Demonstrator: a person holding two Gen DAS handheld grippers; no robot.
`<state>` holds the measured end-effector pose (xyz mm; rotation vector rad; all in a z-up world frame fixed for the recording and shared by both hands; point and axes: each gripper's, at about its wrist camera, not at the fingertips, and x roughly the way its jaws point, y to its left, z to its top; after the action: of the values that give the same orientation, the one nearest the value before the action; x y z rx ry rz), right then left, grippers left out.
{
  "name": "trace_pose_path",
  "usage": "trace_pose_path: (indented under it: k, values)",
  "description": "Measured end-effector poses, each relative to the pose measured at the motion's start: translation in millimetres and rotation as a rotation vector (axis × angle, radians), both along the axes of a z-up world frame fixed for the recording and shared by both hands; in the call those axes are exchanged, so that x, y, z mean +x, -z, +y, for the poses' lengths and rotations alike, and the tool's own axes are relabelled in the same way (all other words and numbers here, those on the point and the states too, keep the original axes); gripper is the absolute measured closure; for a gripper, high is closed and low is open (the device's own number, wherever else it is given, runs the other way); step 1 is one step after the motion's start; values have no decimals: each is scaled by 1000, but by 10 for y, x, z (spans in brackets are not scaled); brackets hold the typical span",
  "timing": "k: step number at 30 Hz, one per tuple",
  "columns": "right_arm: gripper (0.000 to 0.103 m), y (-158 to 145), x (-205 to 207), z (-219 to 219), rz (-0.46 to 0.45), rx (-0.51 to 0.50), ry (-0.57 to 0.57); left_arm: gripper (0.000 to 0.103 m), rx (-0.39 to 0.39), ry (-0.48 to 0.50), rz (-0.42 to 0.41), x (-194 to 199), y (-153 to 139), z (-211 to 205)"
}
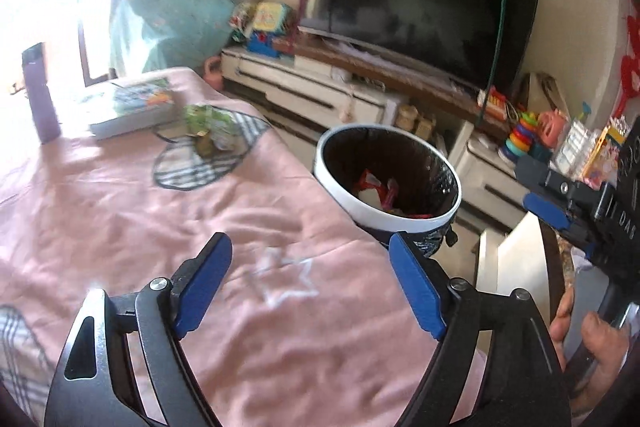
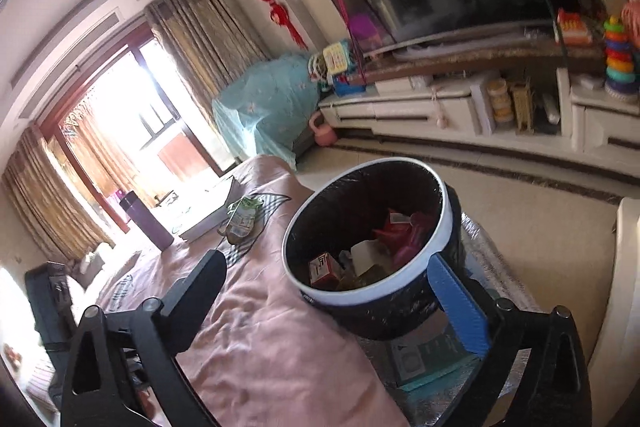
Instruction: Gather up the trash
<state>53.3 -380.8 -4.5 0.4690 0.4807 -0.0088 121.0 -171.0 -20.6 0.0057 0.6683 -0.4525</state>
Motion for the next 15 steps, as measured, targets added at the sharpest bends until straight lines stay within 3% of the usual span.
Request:
trace_pose_path:
  k: [4, 8, 11, 15]
  values:
    - [1, -102, -205, 184, -37, -69, 43, 18, -19, -28, -63, -210, -93, 186]
    - [0, -235, -457, 400, -104, -220, 119, 0, -24, -77, -176, -477, -191, 362]
    - [0, -264, -620, 547, -173, -293, 136, 0, -20, -117, -237, -626, -243, 463]
    - [0, -254, -683, 685, -199, -373, 138, 0, -1, -146, -265, -681, -241, 547]
